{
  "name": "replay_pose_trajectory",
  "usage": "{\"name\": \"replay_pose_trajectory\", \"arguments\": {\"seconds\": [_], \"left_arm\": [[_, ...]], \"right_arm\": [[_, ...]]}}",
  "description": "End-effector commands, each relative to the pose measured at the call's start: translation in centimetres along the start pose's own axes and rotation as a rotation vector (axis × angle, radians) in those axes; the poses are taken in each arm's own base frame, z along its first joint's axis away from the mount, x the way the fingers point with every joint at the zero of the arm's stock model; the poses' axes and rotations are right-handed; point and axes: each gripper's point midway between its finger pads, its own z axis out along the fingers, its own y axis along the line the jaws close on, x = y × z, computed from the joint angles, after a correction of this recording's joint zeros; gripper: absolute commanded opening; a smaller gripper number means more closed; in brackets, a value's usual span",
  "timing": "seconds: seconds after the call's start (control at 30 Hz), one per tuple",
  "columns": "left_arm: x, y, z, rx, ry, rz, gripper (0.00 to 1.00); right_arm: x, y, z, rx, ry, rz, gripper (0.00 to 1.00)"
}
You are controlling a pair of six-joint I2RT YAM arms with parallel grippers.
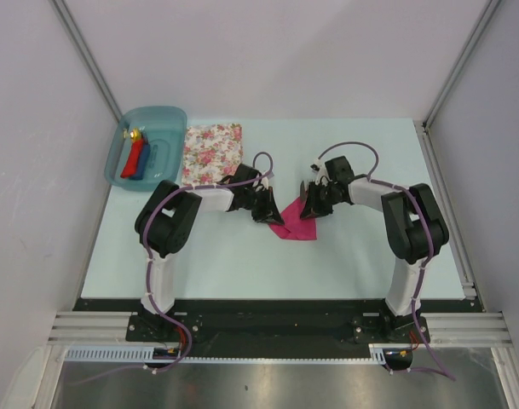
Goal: Place the utensils on the paper napkin and roll it up
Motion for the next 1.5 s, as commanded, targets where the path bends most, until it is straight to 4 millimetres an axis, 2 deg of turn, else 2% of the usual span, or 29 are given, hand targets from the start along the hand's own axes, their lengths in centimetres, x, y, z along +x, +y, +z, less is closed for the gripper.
{"name": "replay_pose_trajectory", "arguments": {"seconds": [0.0,0.2,0.3,0.33,0.43,0.5,0.6,0.73,0.83,1.07,1.17,1.27,1.4,1.47], "left_arm": [[-1.2,-0.9,-0.5,0.01,-0.038,0.049,0.0],[-1.2,-1.0,-0.8,0.019,-0.047,0.047,0.0],[-2.1,-2.5,-2.2,0.084,-0.096,0.084,0.18],[-2.4,-3.0,-2.7,0.109,-0.112,0.099,0.3],[-3.4,-6.1,-4.5,0.197,-0.164,0.196,0.4],[-3.3,-7.8,-4.8,0.244,-0.162,0.231,0.41],[-2.4,-8.8,-4.1,0.271,-0.146,0.244,0.4],[-1.4,-8.5,-2.1,0.292,-0.111,0.192,0.29],[-1.1,-9.1,-1.1,0.314,-0.109,0.198,0.21],[-0.4,-8.2,1.6,0.312,-0.09,0.167,0.13],[0.2,-7.1,2.6,0.287,-0.077,0.149,0.11],[0.5,-5.7,3.6,0.252,-0.072,0.107,0.1],[1.1,-2.5,4.8,0.132,-0.056,0.053,0.04],[1.6,-0.9,5.0,0.069,-0.039,0.038,0.02]], "right_arm": [[-0.8,-0.2,0.7,0.034,-0.013,-0.046,0.11],[0.4,-2.0,1.7,0.097,0.024,-0.035,0.07],[1.0,-2.5,2.1,0.108,0.044,-0.028,0.06],[1.1,-2.6,2.2,0.107,0.047,-0.025,0.06],[1.4,-2.5,2.5,0.092,0.06,-0.008,0.06],[1.5,-2.2,2.6,0.072,0.062,-0.003,0.06],[1.7,-2.0,2.7,0.052,0.069,0.009,0.05],[1.7,-1.8,2.5,0.025,0.072,0.023,0.04],[1.8,-1.8,2.5,0.009,0.077,0.031,0.03],[1.4,-1.4,2.1,-0.02,0.061,0.048,0.03],[1.4,-1.2,2.1,-0.031,0.059,0.059,0.03],[1.4,-1.1,2.1,-0.033,0.054,0.063,0.03],[1.0,-0.5,1.5,-0.044,0.034,0.051,0.05],[0.6,-0.2,1.1,-0.046,0.021,0.039,0.09]]}}
